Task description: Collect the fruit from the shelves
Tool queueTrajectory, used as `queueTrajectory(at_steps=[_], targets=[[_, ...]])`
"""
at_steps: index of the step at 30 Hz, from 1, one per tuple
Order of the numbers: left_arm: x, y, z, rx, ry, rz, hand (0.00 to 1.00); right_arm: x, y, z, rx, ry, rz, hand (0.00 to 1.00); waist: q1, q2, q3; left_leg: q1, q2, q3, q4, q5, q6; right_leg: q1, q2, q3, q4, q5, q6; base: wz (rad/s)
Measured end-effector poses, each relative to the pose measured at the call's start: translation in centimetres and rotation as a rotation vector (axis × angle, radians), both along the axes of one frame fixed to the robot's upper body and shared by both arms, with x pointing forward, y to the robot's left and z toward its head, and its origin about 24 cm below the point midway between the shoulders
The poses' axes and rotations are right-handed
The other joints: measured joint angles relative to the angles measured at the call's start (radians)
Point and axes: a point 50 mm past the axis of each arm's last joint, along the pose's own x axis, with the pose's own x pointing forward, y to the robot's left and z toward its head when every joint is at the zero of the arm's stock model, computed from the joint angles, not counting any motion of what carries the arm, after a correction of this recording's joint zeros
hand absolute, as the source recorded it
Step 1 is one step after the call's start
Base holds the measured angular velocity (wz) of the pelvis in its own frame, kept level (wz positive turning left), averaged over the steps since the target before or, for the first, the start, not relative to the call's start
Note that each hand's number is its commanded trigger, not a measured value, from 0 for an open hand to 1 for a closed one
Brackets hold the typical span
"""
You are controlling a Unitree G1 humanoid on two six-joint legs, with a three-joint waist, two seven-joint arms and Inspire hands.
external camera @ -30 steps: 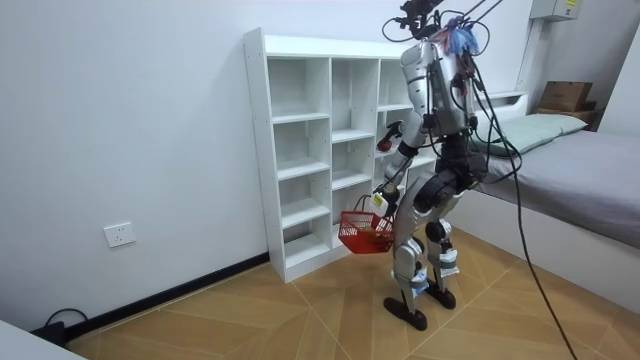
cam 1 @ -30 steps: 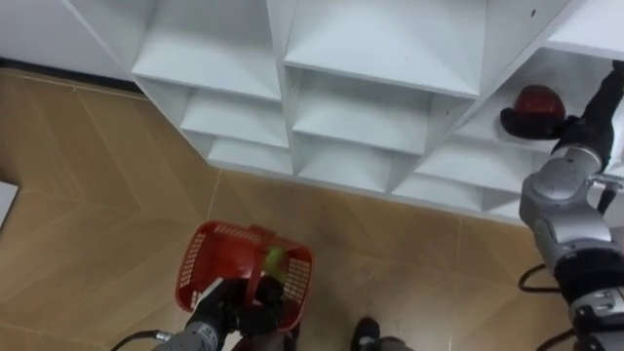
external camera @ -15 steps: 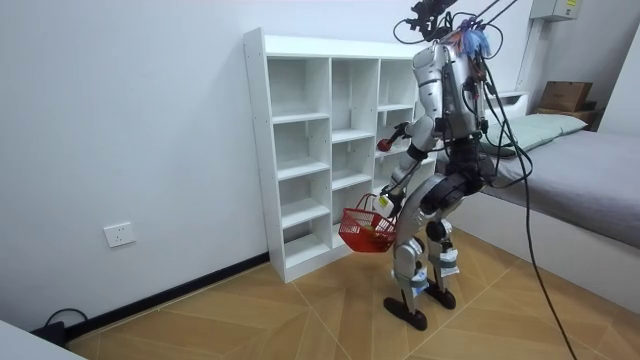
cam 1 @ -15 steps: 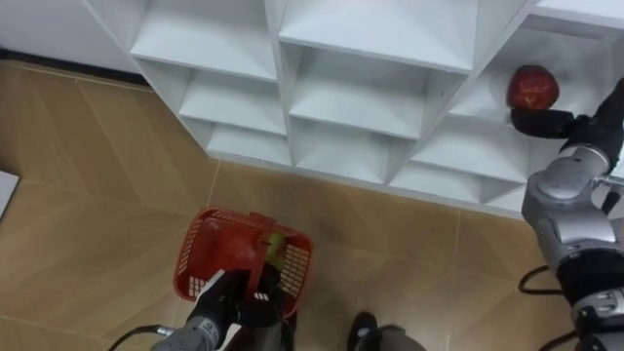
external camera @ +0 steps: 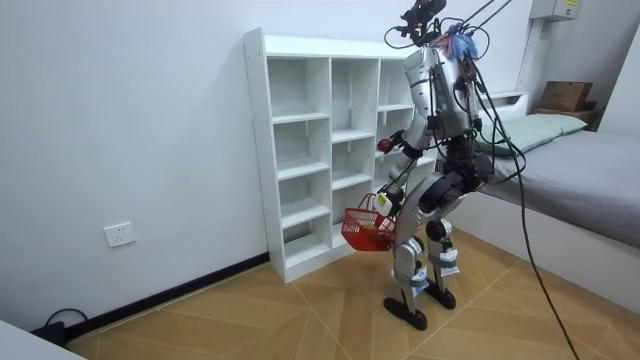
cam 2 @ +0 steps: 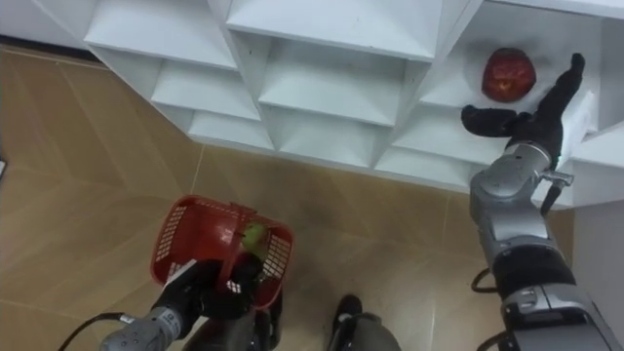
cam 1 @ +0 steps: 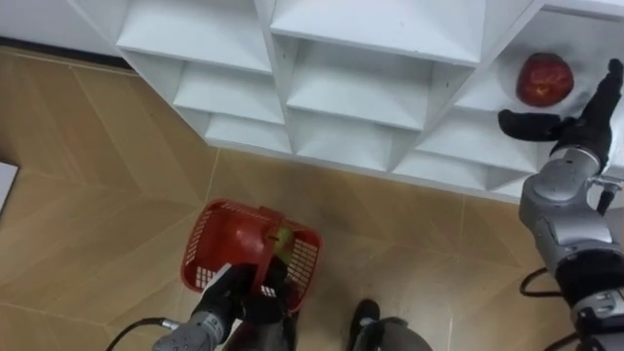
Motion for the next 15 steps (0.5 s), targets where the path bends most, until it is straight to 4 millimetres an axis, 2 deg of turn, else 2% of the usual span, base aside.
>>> queueTrajectory(at_steps=[5, 15], targets=[[0.0, -0.3, 0.1, -0.018, -0.008, -0.002, 1.00, 0.2, -0.2, 0.2, 0.017, 0.001, 0.001, 0.00, 0.025, 0.000, 0.0004, -0.002, 0.000, 0.000, 0.001, 0.000, 0.000, -0.004, -0.005, -0.003, 0.014, -0.001, -0.003, 0.01], [0.1, -0.1, 0.2, -0.030, -0.012, 0.009, 1.00, 0.8, 0.0, 1.0, 0.048, -0.029, 0.001, 0.00, 0.035, -0.007, 0.0042, -0.006, -0.001, 0.000, -0.001, 0.001, -0.002, -0.008, -0.005, -0.003, 0.012, -0.004, -0.005, 0.00]])
